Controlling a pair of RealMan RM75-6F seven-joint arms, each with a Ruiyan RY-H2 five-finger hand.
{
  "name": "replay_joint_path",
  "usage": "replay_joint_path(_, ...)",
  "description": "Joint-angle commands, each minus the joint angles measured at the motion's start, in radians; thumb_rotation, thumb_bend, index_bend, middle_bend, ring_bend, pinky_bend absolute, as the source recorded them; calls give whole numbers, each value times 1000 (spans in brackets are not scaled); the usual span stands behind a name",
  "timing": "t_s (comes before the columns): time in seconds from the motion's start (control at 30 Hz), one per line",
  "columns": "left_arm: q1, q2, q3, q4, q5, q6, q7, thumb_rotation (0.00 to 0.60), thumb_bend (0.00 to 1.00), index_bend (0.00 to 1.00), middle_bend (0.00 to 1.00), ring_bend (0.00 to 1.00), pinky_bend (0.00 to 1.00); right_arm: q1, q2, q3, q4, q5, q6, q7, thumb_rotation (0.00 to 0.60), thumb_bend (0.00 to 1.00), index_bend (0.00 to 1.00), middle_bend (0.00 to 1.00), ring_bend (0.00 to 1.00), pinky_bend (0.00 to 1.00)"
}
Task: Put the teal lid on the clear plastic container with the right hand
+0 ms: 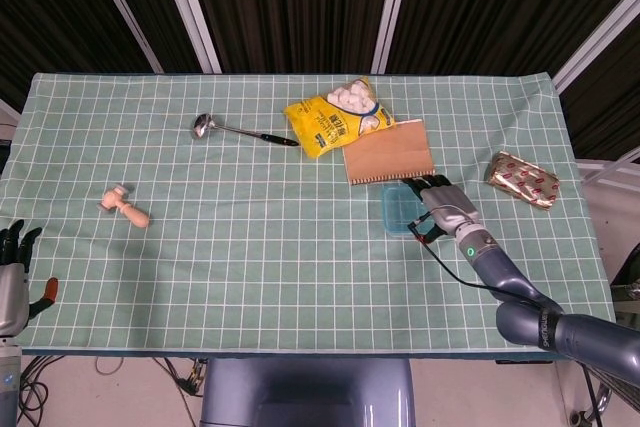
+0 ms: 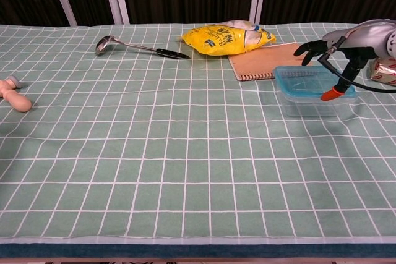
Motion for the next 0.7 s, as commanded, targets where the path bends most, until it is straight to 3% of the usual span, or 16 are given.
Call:
replay_joint_path(0.03, 0, 0, 0, 0, 0, 1, 1, 600, 361, 133, 0, 0, 0, -1, 1, -1, -1, -1, -1, 1, 600, 318, 0, 276, 0, 0)
replay_joint_path(0.7, -1, -3, 1, 2, 1, 3, 6, 600, 361, 132, 0, 0, 0, -7, 11, -8, -9, -1, 1, 6, 600, 317, 0, 205, 0, 0)
